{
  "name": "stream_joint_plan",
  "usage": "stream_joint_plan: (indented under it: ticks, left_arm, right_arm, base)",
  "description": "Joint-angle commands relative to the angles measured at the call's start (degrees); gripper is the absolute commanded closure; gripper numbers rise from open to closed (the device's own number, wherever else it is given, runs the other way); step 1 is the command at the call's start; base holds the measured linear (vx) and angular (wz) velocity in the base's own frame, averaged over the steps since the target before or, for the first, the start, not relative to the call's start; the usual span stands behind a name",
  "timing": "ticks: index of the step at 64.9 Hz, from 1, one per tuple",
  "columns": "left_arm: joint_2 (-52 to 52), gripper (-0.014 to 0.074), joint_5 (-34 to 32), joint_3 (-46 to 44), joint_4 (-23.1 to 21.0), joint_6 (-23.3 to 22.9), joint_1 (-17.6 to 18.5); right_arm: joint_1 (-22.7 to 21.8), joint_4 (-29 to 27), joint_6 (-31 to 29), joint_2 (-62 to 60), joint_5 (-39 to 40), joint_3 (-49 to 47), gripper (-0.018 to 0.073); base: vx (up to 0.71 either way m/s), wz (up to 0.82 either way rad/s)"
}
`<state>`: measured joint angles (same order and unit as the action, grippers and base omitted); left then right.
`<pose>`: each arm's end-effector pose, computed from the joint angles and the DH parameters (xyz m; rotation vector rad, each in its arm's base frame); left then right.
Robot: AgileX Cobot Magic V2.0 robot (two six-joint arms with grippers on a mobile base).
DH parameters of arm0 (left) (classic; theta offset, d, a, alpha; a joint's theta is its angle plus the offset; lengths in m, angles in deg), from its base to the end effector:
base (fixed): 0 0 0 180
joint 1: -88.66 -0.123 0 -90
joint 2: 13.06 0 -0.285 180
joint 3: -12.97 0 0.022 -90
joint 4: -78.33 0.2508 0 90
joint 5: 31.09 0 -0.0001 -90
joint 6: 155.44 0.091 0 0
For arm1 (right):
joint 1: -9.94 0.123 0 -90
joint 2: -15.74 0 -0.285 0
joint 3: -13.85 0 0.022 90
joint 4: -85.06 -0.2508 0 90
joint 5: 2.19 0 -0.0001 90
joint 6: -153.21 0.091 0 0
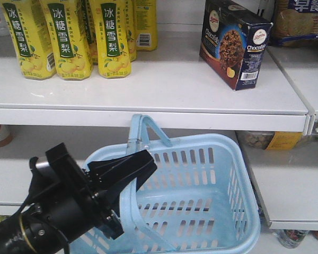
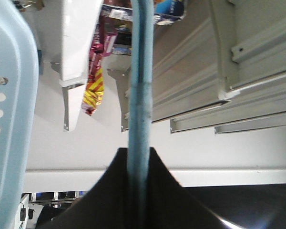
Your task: Left arm holds basket, right arm returns cookies
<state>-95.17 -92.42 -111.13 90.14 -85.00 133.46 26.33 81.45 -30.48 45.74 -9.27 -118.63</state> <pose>0.1533 -0.1753 0.2533 -0.7008 1.6474 -2.1889 0.0803 0.0244 0.3497 -0.2187 1.4645 0.2362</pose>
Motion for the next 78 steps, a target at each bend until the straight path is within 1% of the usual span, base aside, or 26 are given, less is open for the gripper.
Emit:
stream_joint_plan:
  ticks: [1, 11, 18, 26, 43, 48, 52, 61, 69, 78]
  left_arm:
    - [4.04, 0.0599, -4.28, 0.64, -0.68, 0.28, 0.24]
    - [8.68, 0.0599, -3.46, 5.99, -0.88, 0.28, 0.24]
    - [12.63, 0.0599, -0.53, 8.90, -0.88, 0.28, 0.24]
    - [17.49, 0.0599, 5.02, 11.10, -0.88, 0.42, 0.24]
    - [27.95, 0.0599, 20.73, 13.36, -1.28, 0.94, 0.24]
    - [30.50, 0.0599, 23.91, 13.71, -1.28, 2.55, 0.01]
    - [32.05, 0.0599, 26.04, 13.80, -0.65, 4.16, -0.97]
    - [34.88, 0.0599, 27.29, 13.80, 1.46, 6.98, -4.04]
    - [37.88, 0.0599, 30.49, 13.80, 4.31, 6.98, -7.19]
    - [41.56, 0.0599, 35.69, 13.80, 9.78, 6.93, -10.63]
  right_arm:
    - [-0.34, 0.20, -0.33, 0.34, 3.92, -1.58, 0.0570]
    - [-0.34, 0.20, -0.33, 0.34, 3.92, -1.58, 0.0570]
    - [-0.34, 0.20, -0.33, 0.34, 3.89, -1.58, 0.0570]
    - [-0.34, 0.20, -0.33, 0.34, 3.89, -1.58, 0.0570]
    - [-0.34, 0.20, -0.33, 0.34, 3.26, -1.58, 0.0570]
    - [-0.34, 0.20, -0.33, 0.34, 3.26, -1.58, 0.0570]
    - [-0.34, 0.20, -0.33, 0.34, 3.26, -1.58, 0.0570]
    - [-0.34, 0.20, -0.33, 0.34, 3.26, -1.58, 0.0570]
    - [-0.34, 0.20, -0.33, 0.34, 3.26, -1.58, 0.0570]
    - [-0.34, 0.20, -0.33, 0.34, 3.26, -1.58, 0.0570]
  base:
    - [0.00, 0.00]
    - [0.00, 0.00]
    - [0.00, 0.00]
    - [0.00, 0.00]
    - [0.00, 0.00]
    - [0.00, 0.00]
    - [0.00, 0.00]
    - [0.00, 0.00]
    - [0.00, 0.00]
    - [0.00, 0.00]
